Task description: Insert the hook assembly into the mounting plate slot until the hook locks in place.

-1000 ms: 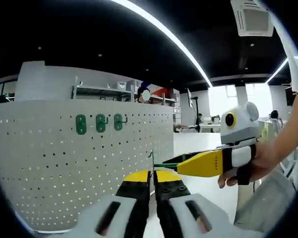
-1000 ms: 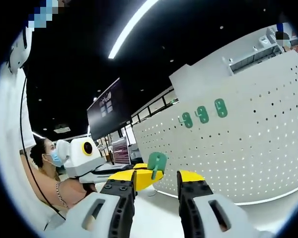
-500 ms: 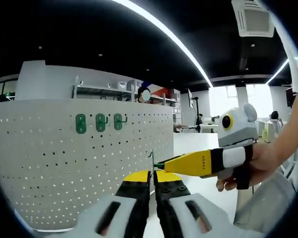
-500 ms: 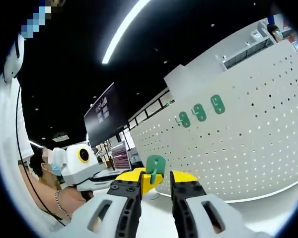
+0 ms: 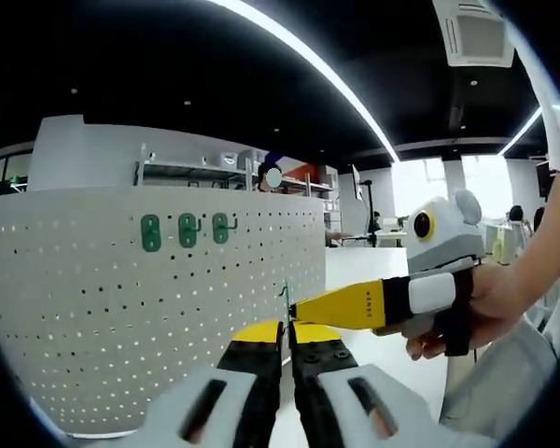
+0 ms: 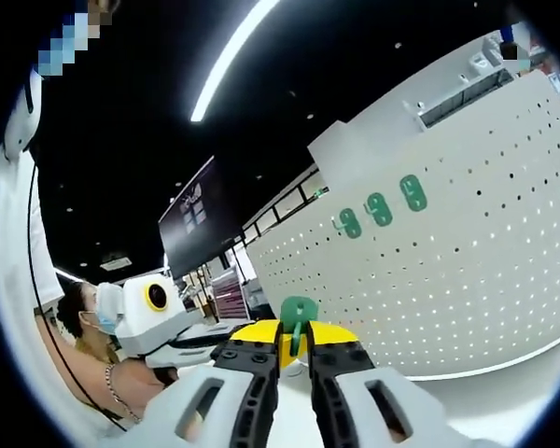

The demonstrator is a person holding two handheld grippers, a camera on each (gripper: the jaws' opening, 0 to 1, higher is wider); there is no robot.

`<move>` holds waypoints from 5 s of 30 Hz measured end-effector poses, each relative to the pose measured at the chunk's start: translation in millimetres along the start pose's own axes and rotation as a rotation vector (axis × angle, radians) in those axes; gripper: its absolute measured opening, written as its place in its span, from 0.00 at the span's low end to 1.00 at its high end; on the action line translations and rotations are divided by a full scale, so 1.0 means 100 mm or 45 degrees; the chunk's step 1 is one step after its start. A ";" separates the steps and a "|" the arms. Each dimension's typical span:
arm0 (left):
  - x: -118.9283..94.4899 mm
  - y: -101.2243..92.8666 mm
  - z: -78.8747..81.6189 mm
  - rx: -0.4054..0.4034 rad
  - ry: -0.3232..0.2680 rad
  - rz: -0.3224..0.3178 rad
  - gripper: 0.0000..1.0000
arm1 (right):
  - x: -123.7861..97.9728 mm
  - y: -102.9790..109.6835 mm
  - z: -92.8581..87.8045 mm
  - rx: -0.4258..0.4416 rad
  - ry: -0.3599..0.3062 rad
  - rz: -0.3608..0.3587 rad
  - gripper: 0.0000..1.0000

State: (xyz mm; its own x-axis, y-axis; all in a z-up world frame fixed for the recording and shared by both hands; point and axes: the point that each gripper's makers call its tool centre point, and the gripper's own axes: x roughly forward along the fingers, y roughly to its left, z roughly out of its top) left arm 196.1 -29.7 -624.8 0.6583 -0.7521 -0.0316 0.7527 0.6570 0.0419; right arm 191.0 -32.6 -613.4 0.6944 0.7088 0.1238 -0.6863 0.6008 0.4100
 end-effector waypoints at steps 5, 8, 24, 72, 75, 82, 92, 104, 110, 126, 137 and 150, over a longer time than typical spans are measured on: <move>0.00 0.00 0.01 -0.002 -0.003 -0.001 0.02 | 0.00 -0.01 0.01 0.004 -0.006 -0.014 0.03; 0.01 -0.01 0.00 -0.003 0.002 -0.002 0.02 | 0.00 -0.01 0.01 0.016 -0.006 -0.019 0.02; 0.02 -0.05 -0.01 -0.007 0.003 -0.015 0.02 | -0.04 -0.04 0.01 0.063 -0.008 -0.049 0.01; 0.07 -0.13 -0.46 -0.125 0.204 -0.061 0.80 | -0.13 -0.17 -0.07 -0.495 0.219 -0.223 0.01; 0.07 -0.12 -0.47 -0.125 0.208 -0.061 0.80 | -0.13 -0.21 -0.04 -0.474 0.212 -0.236 0.01; 0.04 -0.06 -0.55 -0.130 0.231 -0.053 0.79 | -0.13 -0.35 0.05 -0.445 0.195 -0.282 0.01; -0.13 0.04 -0.74 -0.161 0.265 -0.017 0.79 | -0.14 -0.63 0.27 -0.442 0.173 -0.383 0.01; -0.36 0.20 -0.90 -0.170 0.307 0.036 0.79 | -0.10 -0.92 0.54 -0.464 0.147 -0.463 0.01; -0.45 0.17 -0.97 -0.170 0.326 0.038 0.79 | -0.11 -1.09 0.70 -0.443 0.112 -0.513 0.01; -0.70 0.12 -1.12 -0.175 0.354 0.025 0.76 | -0.05 -1.37 1.11 -0.482 0.026 -0.589 0.01; -0.82 0.10 -1.22 -0.199 0.366 0.026 0.76 | 0.10 -1.43 1.30 -0.514 -0.016 -0.600 0.01; -0.89 0.07 -1.31 -0.223 0.370 0.028 0.76 | 0.26 -1.49 1.39 -0.555 -0.059 -0.617 0.01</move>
State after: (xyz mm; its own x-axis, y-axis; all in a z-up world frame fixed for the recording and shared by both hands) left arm 144.8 48.6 -752.8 0.6309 -0.7083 -0.3167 0.7122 0.6906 -0.1257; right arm 341.2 -155.5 -545.3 0.9490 0.3095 0.0598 -0.3114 0.9499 0.0265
